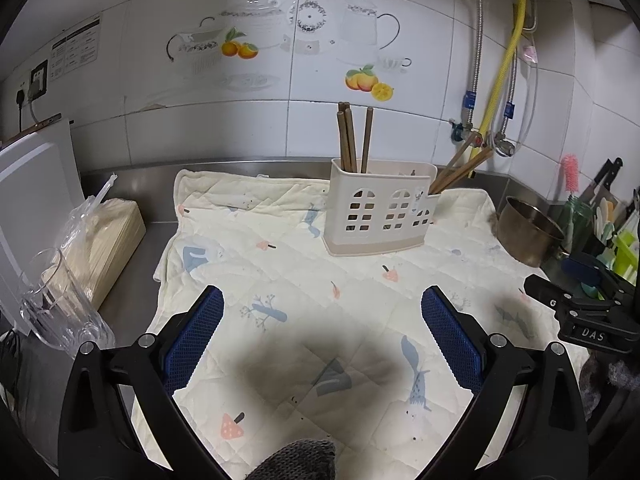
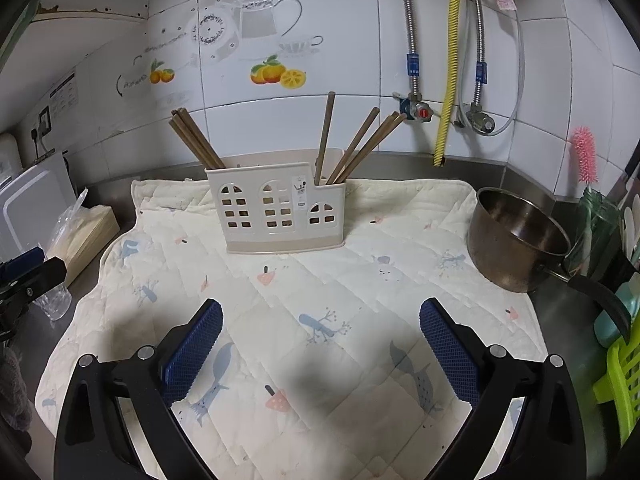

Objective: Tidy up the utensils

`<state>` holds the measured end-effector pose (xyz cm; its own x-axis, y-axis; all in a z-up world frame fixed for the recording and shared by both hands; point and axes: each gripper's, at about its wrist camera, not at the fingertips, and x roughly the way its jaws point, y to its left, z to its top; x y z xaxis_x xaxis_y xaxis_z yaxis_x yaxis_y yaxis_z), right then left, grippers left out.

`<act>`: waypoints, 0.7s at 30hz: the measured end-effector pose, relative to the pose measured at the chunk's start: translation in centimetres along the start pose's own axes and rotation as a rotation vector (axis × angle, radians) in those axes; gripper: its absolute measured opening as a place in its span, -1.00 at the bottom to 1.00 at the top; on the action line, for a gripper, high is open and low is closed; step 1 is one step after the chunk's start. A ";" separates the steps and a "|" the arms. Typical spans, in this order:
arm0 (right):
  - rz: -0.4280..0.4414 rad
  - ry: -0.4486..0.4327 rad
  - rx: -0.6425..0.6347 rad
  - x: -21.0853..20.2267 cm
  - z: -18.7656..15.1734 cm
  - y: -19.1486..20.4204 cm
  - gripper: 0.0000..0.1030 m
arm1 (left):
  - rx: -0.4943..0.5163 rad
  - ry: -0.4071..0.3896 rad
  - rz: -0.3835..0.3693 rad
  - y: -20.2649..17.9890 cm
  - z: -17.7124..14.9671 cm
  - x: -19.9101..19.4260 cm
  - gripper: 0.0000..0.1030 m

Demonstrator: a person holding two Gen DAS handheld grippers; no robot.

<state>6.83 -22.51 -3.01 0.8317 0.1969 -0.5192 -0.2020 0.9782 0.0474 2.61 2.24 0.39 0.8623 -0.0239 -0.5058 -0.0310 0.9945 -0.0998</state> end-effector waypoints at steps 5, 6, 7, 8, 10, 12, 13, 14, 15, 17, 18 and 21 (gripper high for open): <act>0.006 -0.002 -0.003 -0.2 -0.2 0.4 0.86 | -0.003 0.007 -0.001 0.1 -0.3 0.1 0.90; 0.006 -0.002 -0.004 -0.2 -0.2 0.5 0.86 | -0.004 0.010 -0.001 0.1 -0.4 0.1 0.90; 0.008 -0.003 -0.006 -0.2 -0.2 0.5 0.86 | -0.005 0.014 -0.002 0.1 -0.5 0.2 0.90; 0.008 -0.004 -0.010 -0.3 -0.2 0.6 0.86 | -0.006 0.016 -0.002 0.1 -0.6 0.2 0.90; 0.010 -0.005 -0.012 -0.3 -0.2 0.7 0.86 | -0.008 0.023 -0.005 0.1 -0.8 0.4 0.90; 0.011 -0.007 -0.015 -0.4 -0.3 0.8 0.86 | -0.009 0.027 -0.005 0.1 -0.9 0.5 0.90; 0.010 -0.007 -0.016 -0.5 -0.3 0.8 0.86 | -0.008 0.029 -0.007 0.1 -0.9 0.5 0.90; 0.013 -0.007 -0.016 -0.5 -0.3 0.8 0.86 | -0.008 0.029 -0.008 0.1 -1.0 0.6 0.90; 0.014 -0.007 -0.016 -0.5 -0.3 0.9 0.86 | -0.008 0.030 -0.008 0.1 -1.0 0.6 0.90; 0.015 -0.008 -0.015 -0.6 -0.3 0.9 0.86 | -0.009 0.032 -0.011 0.1 -1.0 0.7 0.90; 0.013 -0.007 -0.016 -0.6 -0.3 0.9 0.86 | -0.010 0.032 -0.012 0.1 -1.1 0.7 0.90; 0.011 -0.002 -0.019 -0.5 -0.4 1.0 0.86 | -0.012 0.036 -0.013 0.1 -1.2 0.8 0.90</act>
<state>6.04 -21.66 -3.06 0.8304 0.2081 -0.5169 -0.2211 0.9745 0.0372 2.74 2.22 -1.04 0.8438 -0.0405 -0.5352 -0.0265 0.9928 -0.1169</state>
